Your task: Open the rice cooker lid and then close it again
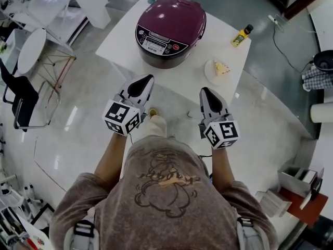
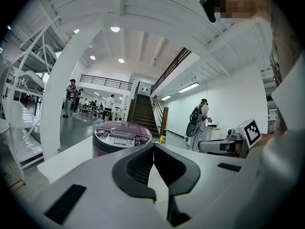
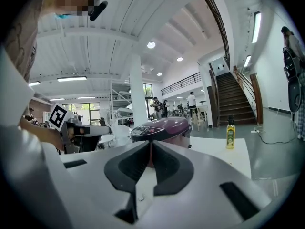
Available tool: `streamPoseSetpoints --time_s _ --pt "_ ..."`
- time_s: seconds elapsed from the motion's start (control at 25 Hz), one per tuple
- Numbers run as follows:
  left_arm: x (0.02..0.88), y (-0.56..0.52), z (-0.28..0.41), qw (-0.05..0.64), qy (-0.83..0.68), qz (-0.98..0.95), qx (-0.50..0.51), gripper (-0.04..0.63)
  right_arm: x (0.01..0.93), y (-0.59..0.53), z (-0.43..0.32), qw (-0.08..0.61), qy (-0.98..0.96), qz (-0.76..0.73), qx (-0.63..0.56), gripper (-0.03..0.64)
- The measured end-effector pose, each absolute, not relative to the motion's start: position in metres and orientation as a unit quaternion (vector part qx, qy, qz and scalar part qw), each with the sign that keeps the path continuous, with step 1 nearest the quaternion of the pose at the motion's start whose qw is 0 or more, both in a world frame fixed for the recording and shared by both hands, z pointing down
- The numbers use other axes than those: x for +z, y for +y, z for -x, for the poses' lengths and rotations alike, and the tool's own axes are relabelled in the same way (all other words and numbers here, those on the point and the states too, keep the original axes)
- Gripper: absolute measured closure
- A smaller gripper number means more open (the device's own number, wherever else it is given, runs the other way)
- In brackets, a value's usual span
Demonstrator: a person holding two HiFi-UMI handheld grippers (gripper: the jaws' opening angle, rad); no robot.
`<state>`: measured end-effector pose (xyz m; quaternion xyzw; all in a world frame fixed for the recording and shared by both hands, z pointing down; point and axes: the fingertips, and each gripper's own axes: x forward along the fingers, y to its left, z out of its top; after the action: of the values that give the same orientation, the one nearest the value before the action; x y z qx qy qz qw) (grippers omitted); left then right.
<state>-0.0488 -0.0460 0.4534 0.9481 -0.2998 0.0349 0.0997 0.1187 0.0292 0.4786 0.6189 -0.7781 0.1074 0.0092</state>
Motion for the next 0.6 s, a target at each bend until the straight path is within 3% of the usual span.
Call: streamPoseSetpoints --time_s 0.6 --pt "0.468 -0.02 0.061 0.104 -0.323 -0.94 0.029 0.574 0.493 0.057 -0.135 0.015 -0.747 -0.655 0.111 0.617"
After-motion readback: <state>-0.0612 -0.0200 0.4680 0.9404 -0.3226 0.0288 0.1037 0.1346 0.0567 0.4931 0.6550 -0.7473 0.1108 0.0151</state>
